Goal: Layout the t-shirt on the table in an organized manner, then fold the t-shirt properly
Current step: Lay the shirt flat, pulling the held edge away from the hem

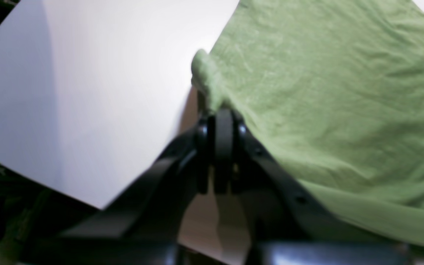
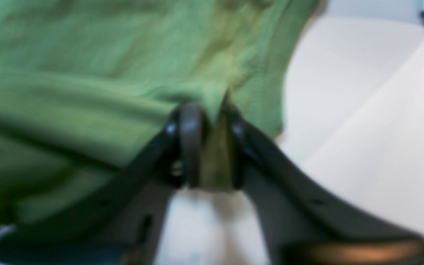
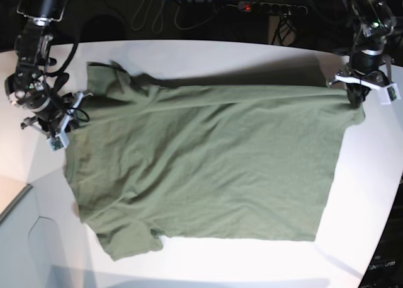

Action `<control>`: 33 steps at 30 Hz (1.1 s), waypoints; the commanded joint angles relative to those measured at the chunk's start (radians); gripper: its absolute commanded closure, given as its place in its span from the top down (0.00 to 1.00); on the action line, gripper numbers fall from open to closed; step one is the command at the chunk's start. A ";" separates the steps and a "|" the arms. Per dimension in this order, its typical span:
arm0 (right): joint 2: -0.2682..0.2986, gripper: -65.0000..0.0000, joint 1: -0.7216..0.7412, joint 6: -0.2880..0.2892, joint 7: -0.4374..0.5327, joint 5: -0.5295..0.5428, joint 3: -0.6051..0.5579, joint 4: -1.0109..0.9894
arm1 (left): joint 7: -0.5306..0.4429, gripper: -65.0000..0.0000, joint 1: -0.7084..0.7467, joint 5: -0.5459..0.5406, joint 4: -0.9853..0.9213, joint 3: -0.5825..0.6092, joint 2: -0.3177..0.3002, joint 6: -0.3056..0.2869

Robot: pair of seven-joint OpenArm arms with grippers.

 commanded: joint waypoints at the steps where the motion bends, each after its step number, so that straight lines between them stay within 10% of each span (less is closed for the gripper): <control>1: 0.020 0.29 0.026 0.003 0.020 0.007 0.021 0.015 | -0.029 0.02 -0.002 -0.007 0.015 0.007 -0.010 0.002; 7: -0.021 0.59 -0.023 0.003 0.020 0.007 0.153 0.134 | -0.029 0.02 -0.001 -0.007 0.014 0.010 -0.007 0.002; 33: -0.256 0.59 -0.212 0.003 0.019 0.009 0.162 0.117 | -0.029 0.02 -0.001 -0.007 -0.012 0.010 0.011 0.002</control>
